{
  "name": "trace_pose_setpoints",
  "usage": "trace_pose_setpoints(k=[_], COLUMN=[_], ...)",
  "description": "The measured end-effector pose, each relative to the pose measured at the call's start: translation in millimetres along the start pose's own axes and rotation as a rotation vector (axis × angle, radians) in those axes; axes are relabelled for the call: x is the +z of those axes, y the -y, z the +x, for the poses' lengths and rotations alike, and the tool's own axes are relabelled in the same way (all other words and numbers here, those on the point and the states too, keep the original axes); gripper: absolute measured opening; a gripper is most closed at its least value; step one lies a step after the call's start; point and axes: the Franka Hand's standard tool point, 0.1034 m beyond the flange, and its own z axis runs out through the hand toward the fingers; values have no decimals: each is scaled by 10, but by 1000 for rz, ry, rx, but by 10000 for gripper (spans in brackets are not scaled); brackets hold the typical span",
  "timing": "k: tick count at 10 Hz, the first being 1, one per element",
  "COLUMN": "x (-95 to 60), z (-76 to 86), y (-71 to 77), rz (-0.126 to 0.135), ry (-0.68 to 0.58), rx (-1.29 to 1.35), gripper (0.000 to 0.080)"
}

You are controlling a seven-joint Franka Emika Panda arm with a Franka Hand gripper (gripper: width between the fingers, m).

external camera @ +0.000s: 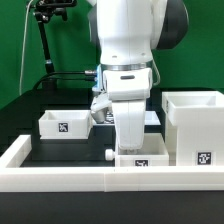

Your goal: Assemble drawer

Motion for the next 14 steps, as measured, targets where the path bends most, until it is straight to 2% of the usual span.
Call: trace_pose_setpoints(k=[8,10,14], x=[-2,-34,-50], z=[0,3,67], y=[-4,-49,-73], rz=[-1,12,18], ry=[3,6,8], rx=[45,44,36], gripper=[41,41,41])
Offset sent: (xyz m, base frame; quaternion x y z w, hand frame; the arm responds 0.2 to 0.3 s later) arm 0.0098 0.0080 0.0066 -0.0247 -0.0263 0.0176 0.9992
